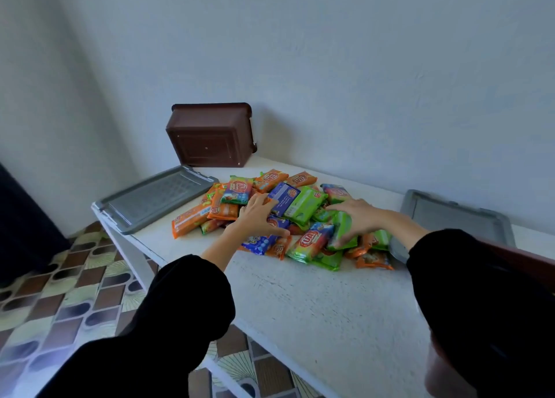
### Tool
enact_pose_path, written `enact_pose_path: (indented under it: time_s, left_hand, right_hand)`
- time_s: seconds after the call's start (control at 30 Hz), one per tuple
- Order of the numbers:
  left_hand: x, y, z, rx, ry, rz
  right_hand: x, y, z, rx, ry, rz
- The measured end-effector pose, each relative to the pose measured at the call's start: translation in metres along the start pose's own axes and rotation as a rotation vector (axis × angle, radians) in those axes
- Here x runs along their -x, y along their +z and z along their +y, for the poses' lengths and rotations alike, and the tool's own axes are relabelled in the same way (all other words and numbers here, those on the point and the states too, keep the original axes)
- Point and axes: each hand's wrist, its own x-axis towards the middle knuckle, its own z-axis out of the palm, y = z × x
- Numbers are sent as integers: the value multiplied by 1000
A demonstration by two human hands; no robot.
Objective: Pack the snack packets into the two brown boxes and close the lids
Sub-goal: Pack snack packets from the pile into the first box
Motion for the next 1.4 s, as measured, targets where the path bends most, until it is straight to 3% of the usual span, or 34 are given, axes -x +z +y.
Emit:
enact_pose_path:
  time_s: [0.13, 0.27, 0.4, 0.6, 0.8, 1.03, 1.23, 1.4]
  left_hand:
    - [8, 17, 5, -118, -41, -16]
    - [21, 33, 7, -249, -49, -6]
    - [30, 36, 7, -180, -26, -60]
    - [40, 33, 11, 1, 46, -86]
    - [36, 29, 9, -117, -8, -66]
    - [31, 17, 10, -185, 1, -18]
    - [31, 8, 13, -162, 3, -7]
    - [30, 8, 14, -169, -31, -10]
  right_hand:
    - [0, 7, -16, 180, -92, -1]
    - [-5, 18, -23, 159, -182, -97]
    - [-3, 14, -22, 143, -237, -115]
    - [1, 14, -32, 299, -268, 100]
    - [-3, 19, -36, 41, -312, -126]
    - [-3, 16, -45, 417, -355, 37]
    - [-4, 16, -42, 225, -379, -46]
    - [-8, 17, -47, 278, -387, -15]
